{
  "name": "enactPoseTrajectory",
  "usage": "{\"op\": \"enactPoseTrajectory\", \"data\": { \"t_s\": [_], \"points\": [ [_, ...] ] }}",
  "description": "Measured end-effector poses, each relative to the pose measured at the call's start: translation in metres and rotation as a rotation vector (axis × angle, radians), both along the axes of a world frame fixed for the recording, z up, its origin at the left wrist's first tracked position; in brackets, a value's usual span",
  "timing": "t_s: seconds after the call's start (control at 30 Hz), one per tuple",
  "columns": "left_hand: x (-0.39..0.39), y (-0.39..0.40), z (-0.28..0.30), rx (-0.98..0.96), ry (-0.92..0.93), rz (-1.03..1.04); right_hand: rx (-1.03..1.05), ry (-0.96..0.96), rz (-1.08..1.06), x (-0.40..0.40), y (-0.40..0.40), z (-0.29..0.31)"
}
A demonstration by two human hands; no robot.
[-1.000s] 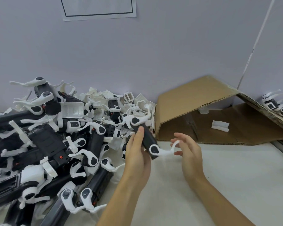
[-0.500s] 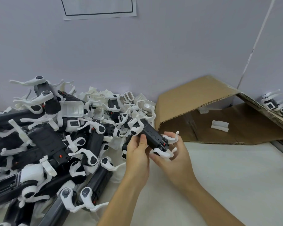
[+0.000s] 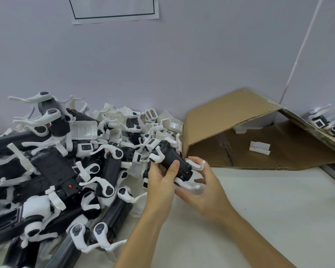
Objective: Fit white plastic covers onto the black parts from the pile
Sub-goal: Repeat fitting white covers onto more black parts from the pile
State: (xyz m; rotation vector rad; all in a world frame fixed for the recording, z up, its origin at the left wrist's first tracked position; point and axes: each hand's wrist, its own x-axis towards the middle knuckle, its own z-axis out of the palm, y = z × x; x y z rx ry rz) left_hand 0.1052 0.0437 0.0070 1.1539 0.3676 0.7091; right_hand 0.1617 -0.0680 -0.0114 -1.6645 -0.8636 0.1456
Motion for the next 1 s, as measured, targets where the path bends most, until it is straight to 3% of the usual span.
{"op": "enactPoseTrajectory", "data": {
  "t_s": [0.3,0.5,0.63,0.77,0.87,1.0],
  "points": [
    [0.001,-0.009,-0.008,0.342,-0.053,-0.090,0.143,-0.130,-0.132,0.001,-0.004,0.013],
    [0.003,-0.019,-0.016,0.592,-0.018,-0.091,0.397,-0.078,-0.258,-0.003,0.004,0.018],
    [0.000,-0.021,-0.015,0.573,-0.021,-0.098,0.407,-0.105,-0.297,-0.006,0.008,0.016],
    [-0.001,-0.018,-0.014,0.545,-0.022,-0.098,0.375,-0.066,-0.182,-0.001,0.006,0.022],
    [-0.003,-0.013,-0.010,0.393,-0.042,-0.113,0.234,-0.062,-0.069,0.005,0.001,0.026],
    [-0.003,-0.008,-0.004,0.329,-0.062,-0.046,0.090,-0.040,0.073,0.016,-0.010,0.025]
  ]
}}
